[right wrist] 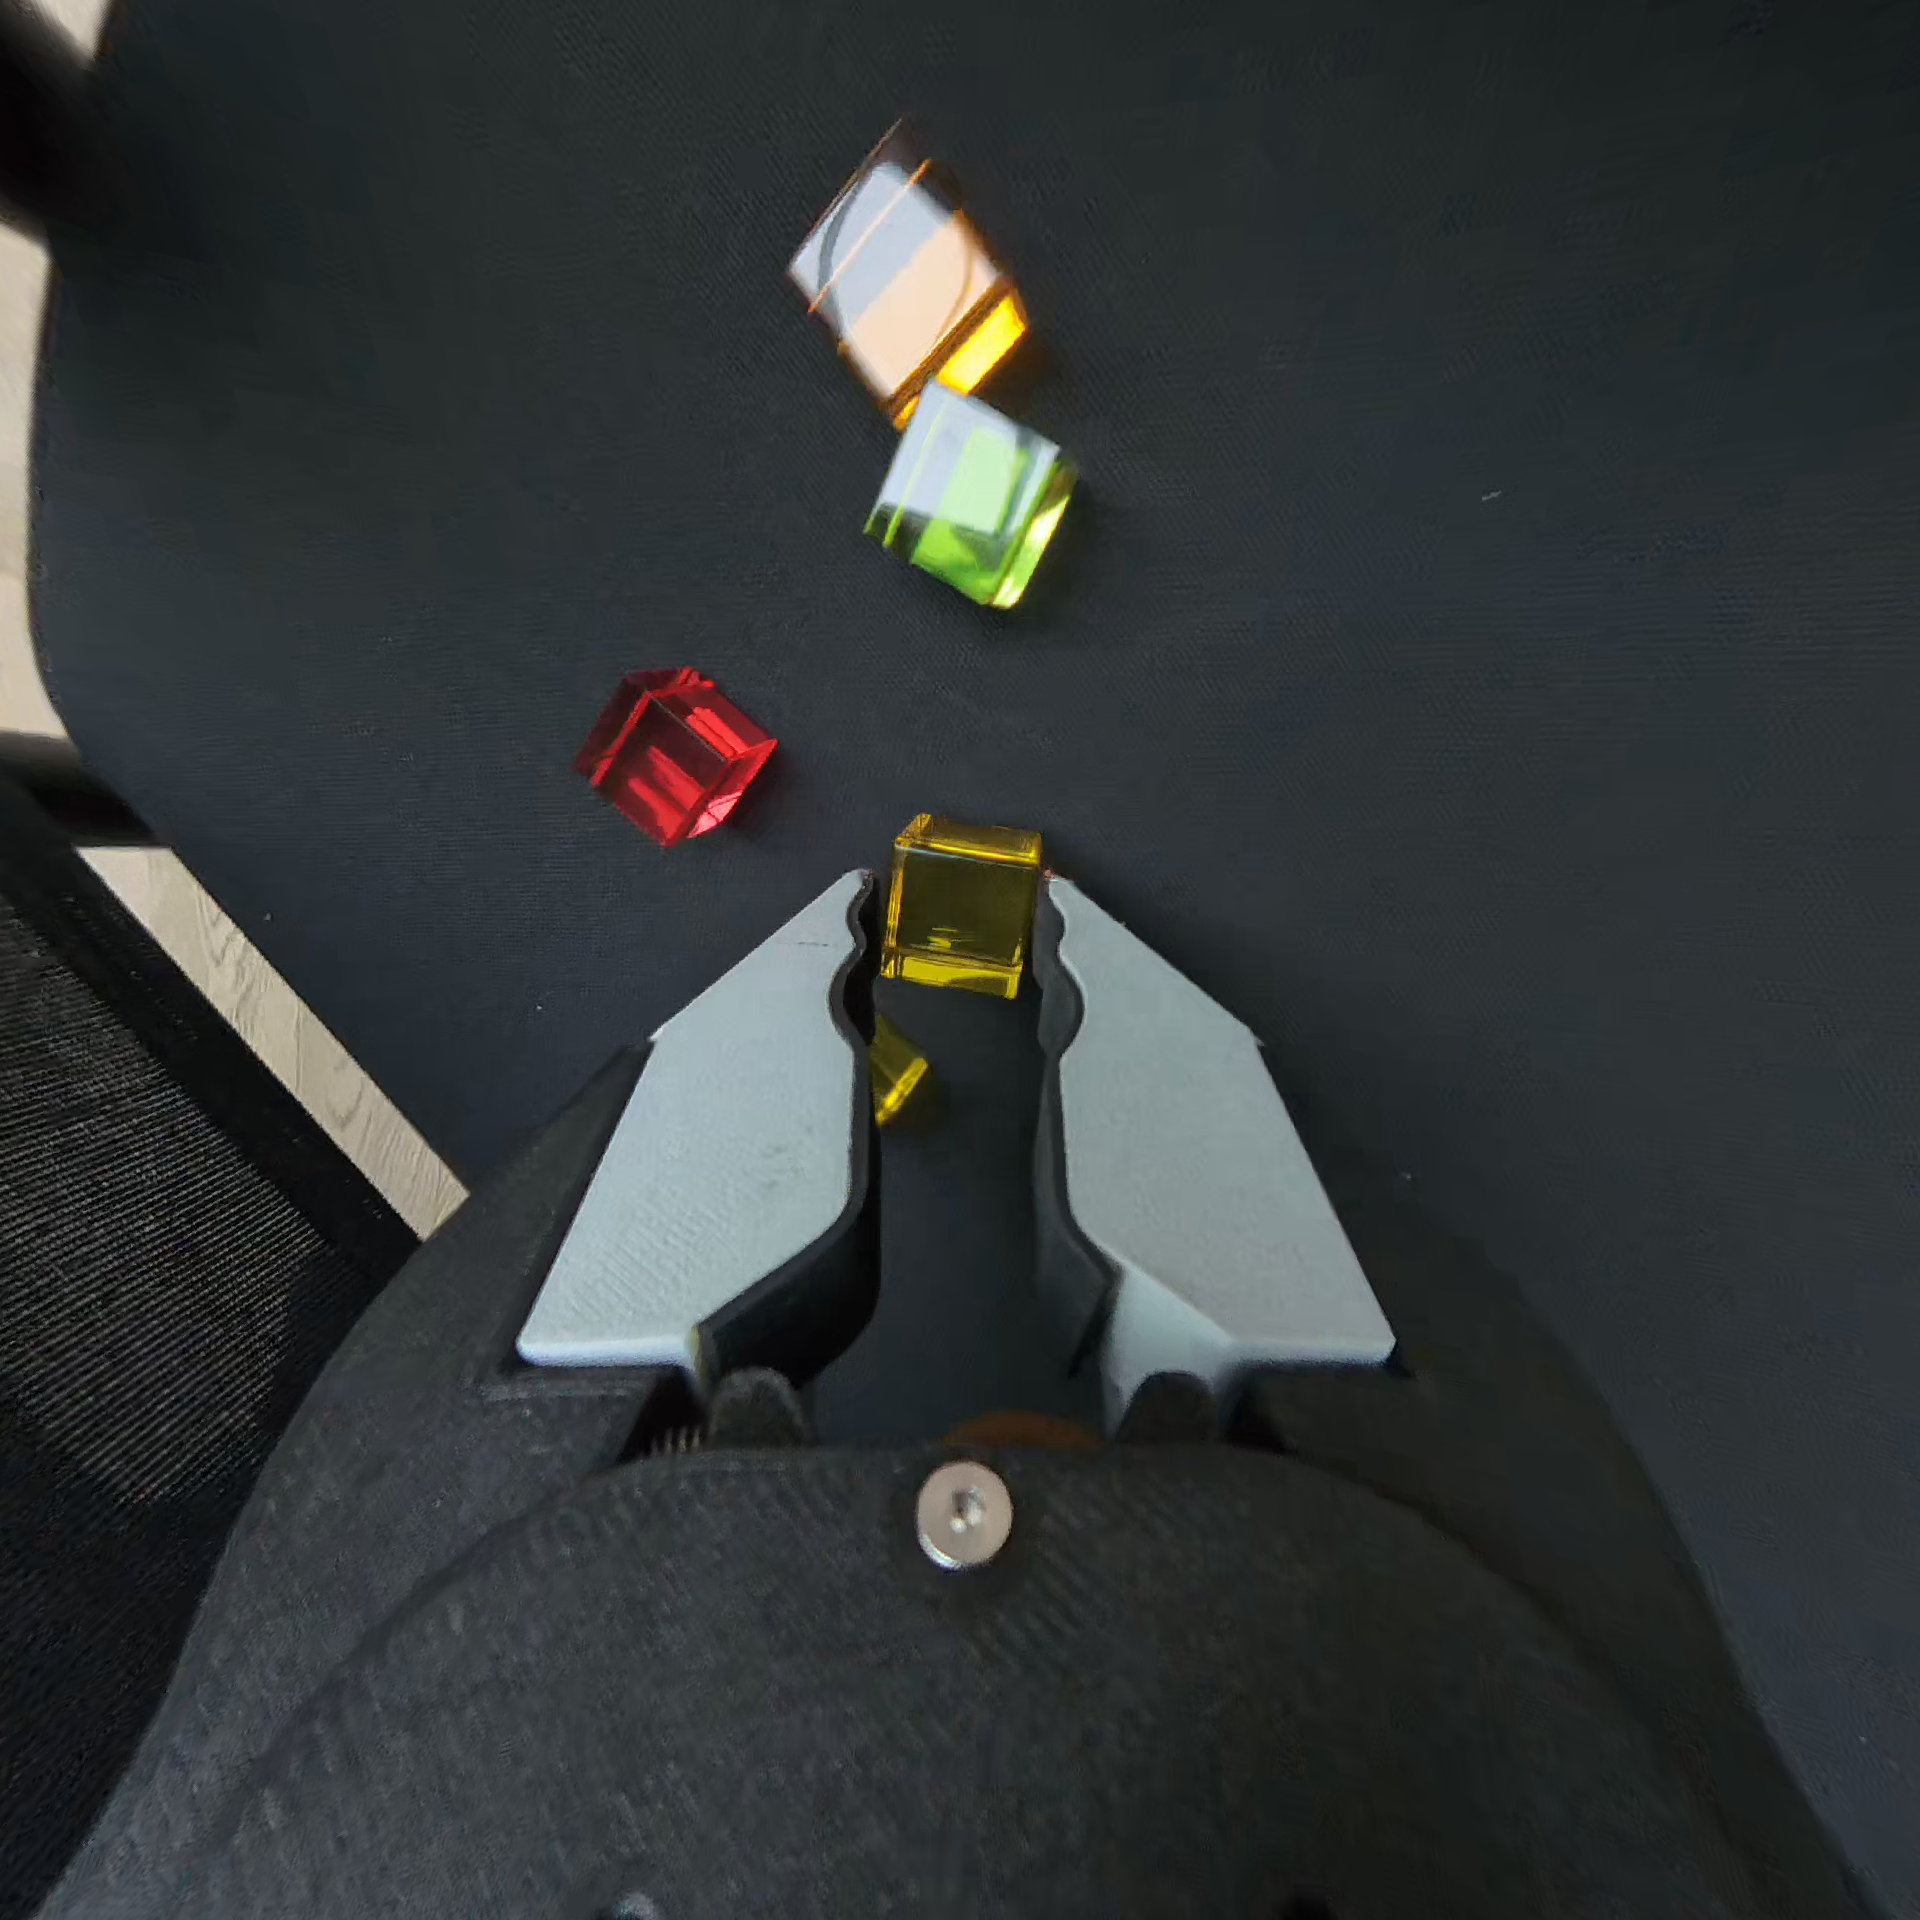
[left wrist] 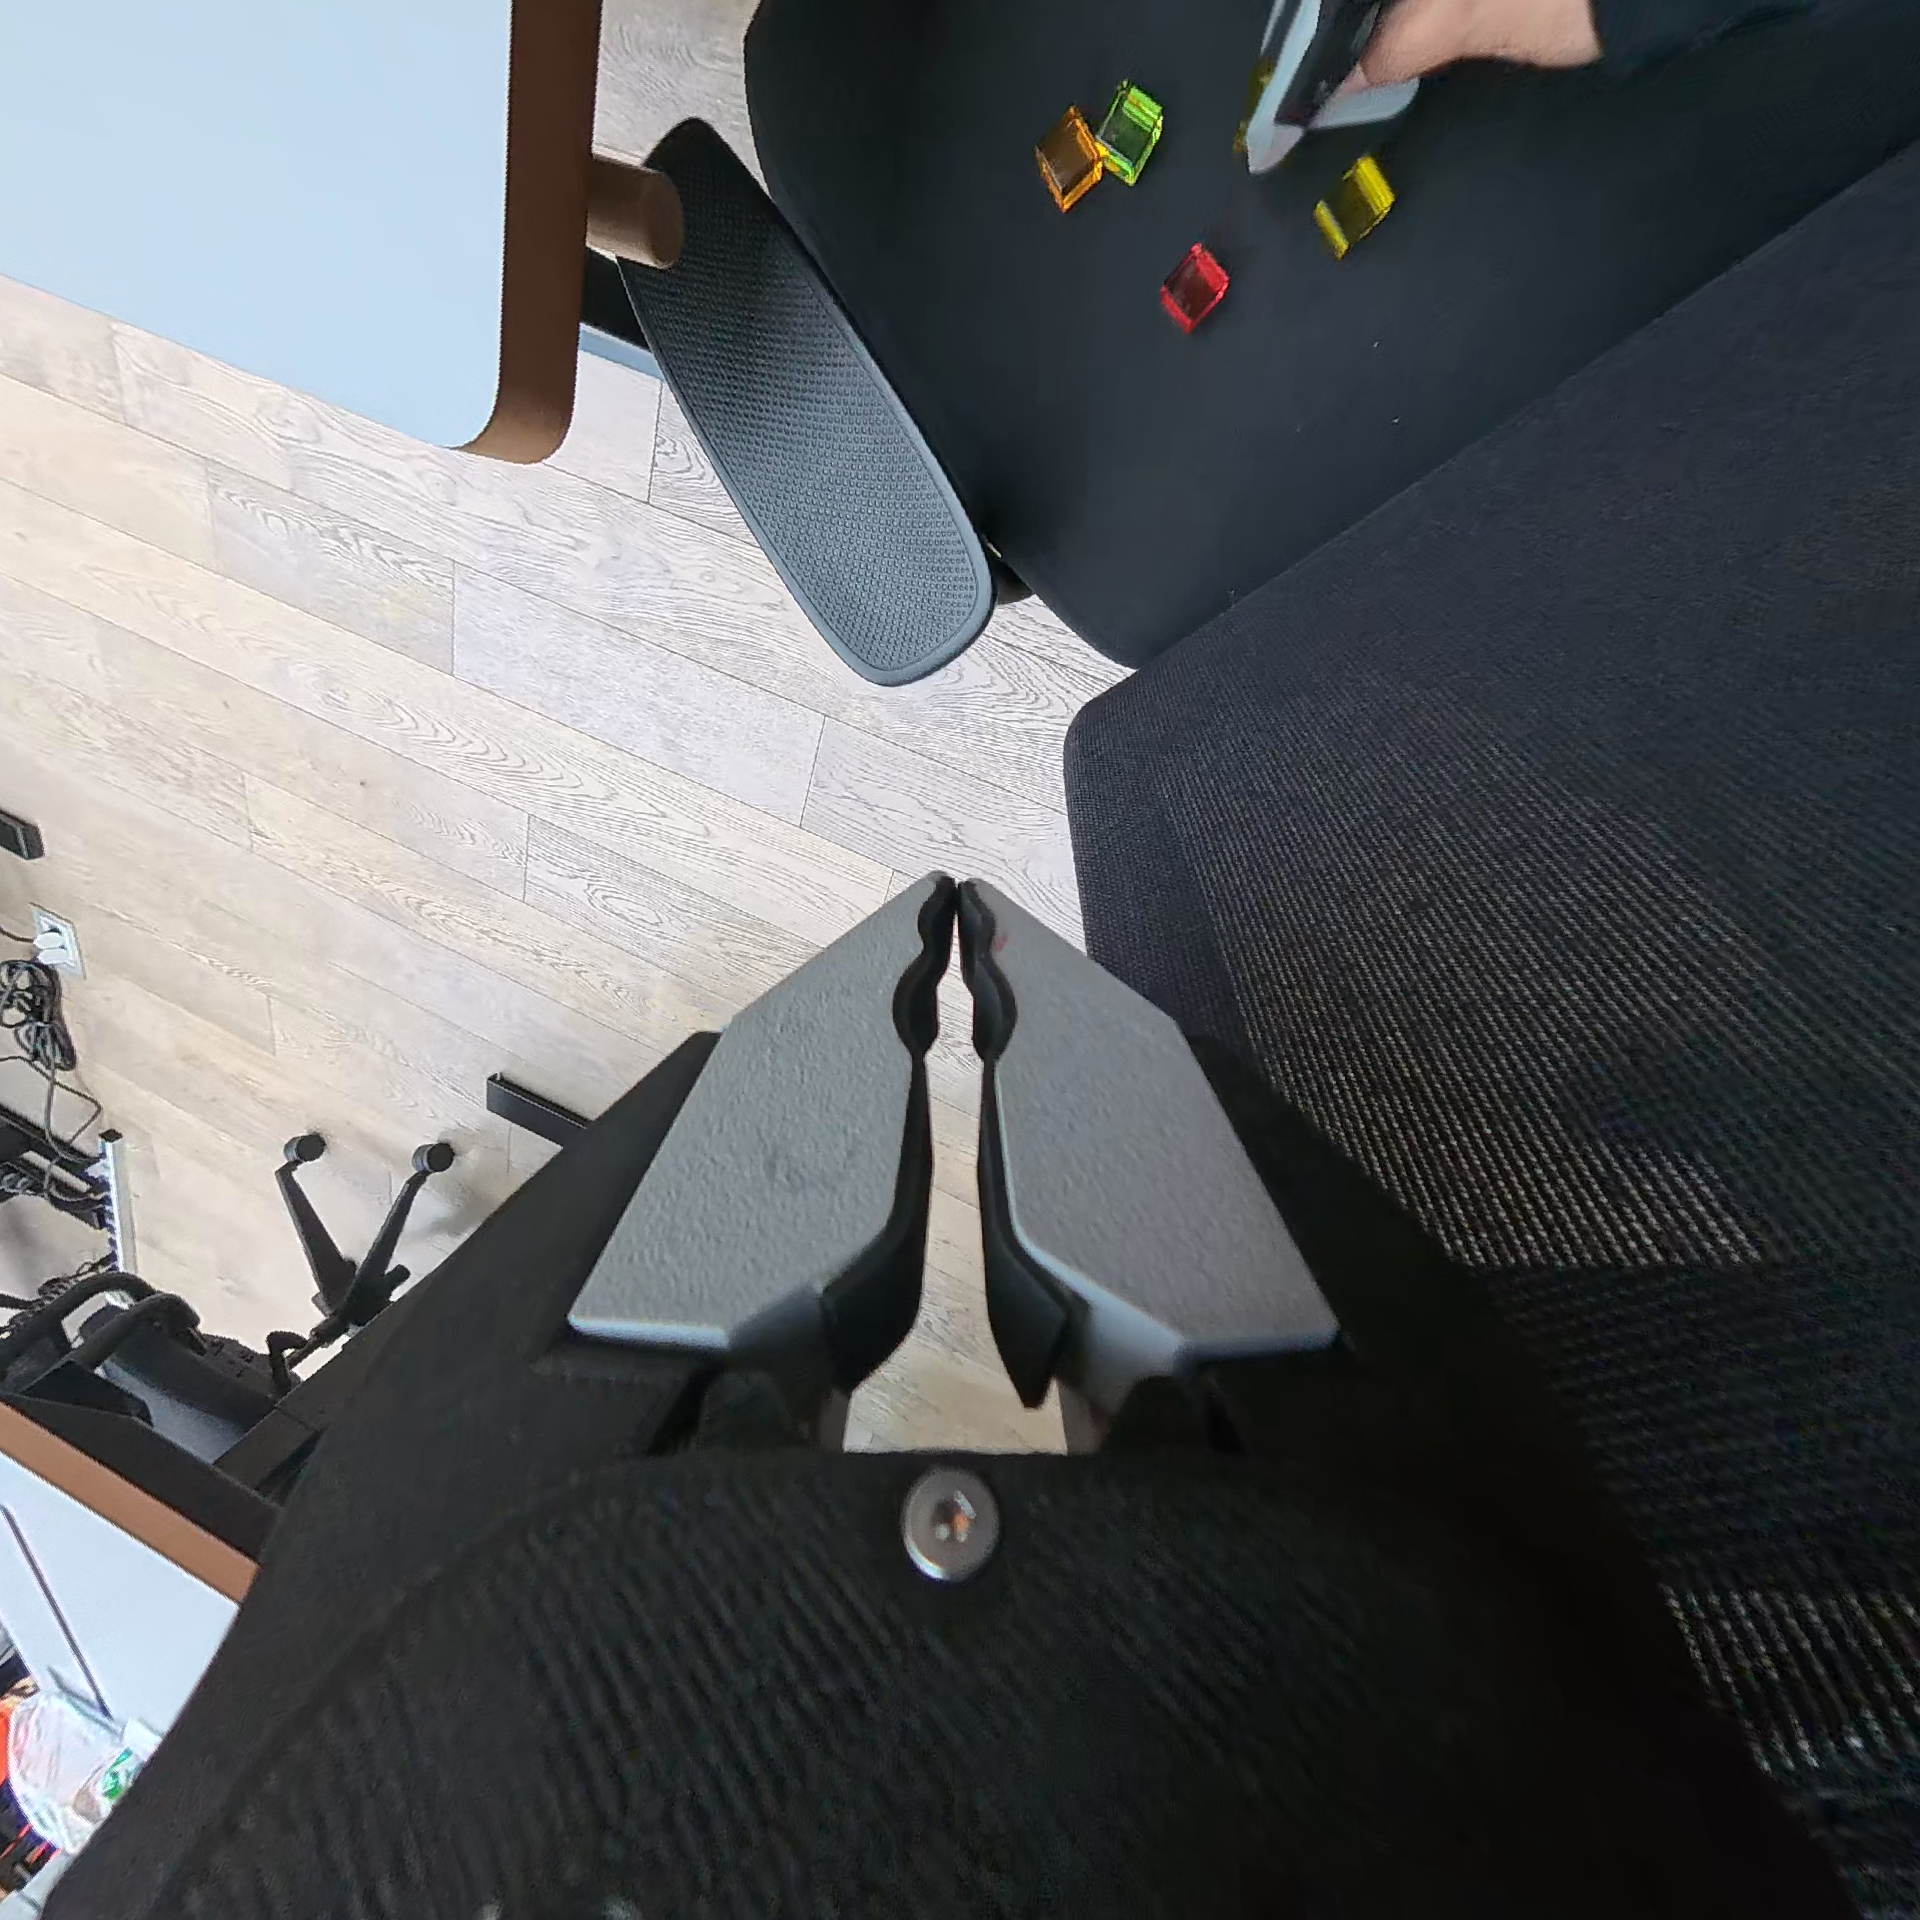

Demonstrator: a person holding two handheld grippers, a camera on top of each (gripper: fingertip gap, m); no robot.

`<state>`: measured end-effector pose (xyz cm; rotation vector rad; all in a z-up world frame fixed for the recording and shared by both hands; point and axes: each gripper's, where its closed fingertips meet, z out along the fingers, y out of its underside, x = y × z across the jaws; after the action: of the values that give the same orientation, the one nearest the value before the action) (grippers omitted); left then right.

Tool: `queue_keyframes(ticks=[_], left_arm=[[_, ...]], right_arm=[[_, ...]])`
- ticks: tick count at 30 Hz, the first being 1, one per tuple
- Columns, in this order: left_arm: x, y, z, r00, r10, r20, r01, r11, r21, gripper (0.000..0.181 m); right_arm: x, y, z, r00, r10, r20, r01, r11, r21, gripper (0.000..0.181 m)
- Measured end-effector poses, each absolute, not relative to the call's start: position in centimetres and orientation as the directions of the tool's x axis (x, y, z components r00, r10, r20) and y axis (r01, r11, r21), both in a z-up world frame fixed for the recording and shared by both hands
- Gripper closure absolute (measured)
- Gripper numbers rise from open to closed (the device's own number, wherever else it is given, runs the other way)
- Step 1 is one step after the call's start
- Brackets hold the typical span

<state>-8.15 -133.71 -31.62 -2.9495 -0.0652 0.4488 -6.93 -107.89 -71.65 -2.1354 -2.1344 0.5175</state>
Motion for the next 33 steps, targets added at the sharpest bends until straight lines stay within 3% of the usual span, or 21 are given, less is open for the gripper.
queue_keyframes(ticks=[5, 14, 18, 23, 27, 33], left_arm=[[-8.2, -134.0, -31.4, 0.939, 0.067, -0.337, 0.019, -0.989, -0.143, 0.181], [-6.9, -133.6, -31.2, 0.937, 0.08, -0.34, 0.021, -0.985, -0.174, 0.181], [-6.9, -133.1, -30.8, 0.936, 0.077, -0.344, 0.009, -0.98, -0.197, 0.181], [-7.0, -132.8, -30.7, 0.937, 0.076, -0.34, 0.002, -0.977, -0.213, 0.181], [-6.4, -133.8, -32.1, 0.958, 0.056, -0.283, 0.021, -0.992, -0.125, 0.181], [-5.9, -133.5, -32.3, 0.969, 0.042, -0.243, 0.011, -0.992, -0.124, 0.181]], right_arm=[[-10.5, -106.7, -69.2, -0.029, 0.98, -0.195, 0.911, -0.054, -0.408, 0.155], [-11.1, -107.3, -72.6, -0.083, 0.983, -0.165, 0.967, 0.039, -0.253, 0.146], [-9.8, -107.4, -70.1, -0.035, 0.979, -0.201, 0.947, -0.032, -0.32, 0.138], [-4.7, -107.2, -68.0, -0.005, 0.977, -0.214, 0.951, -0.061, -0.302, 0.141], [-2.5, -104.8, -64.3, 0.005, 0.996, -0.091, 0.936, -0.037, -0.349, 0.143], [-2.8, -101.3, -57.1, 0.061, 0.998, 0.033, 0.906, -0.042, -0.421, 0.142]])
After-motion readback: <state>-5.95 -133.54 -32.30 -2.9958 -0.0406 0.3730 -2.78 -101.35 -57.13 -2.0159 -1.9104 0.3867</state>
